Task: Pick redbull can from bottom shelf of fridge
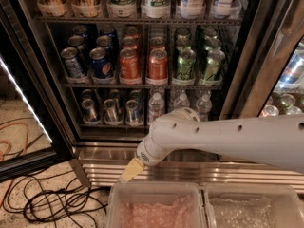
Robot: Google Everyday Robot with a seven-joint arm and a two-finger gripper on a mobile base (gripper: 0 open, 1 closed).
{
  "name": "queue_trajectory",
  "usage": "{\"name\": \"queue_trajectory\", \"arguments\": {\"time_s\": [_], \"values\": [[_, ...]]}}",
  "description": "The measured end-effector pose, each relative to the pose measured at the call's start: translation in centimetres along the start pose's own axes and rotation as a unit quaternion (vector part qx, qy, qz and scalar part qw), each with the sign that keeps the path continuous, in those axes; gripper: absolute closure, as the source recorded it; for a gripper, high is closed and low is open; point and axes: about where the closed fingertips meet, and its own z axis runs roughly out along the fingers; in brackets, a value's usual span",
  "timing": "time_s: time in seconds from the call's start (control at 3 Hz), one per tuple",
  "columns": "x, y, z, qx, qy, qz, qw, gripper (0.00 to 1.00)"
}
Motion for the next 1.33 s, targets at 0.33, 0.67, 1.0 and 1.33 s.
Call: {"name": "queue_trajectory", "arguments": {"time_s": [0.33, 0.67, 1.0, 1.33], "values": [[0.0, 0.0, 0.0, 0.0, 0.0, 0.0, 1.0, 0.0], [-0.7, 0.4, 1.9, 0.001, -0.017, 0.024, 0.9996, 0.0], [-2.9, 0.4, 4.9, -0.003, -0.031, 0.079, 0.9964, 0.0], [-5.4, 1.1, 7.3, -0.018, -0.032, 0.11, 0.9932, 0.0]]}}
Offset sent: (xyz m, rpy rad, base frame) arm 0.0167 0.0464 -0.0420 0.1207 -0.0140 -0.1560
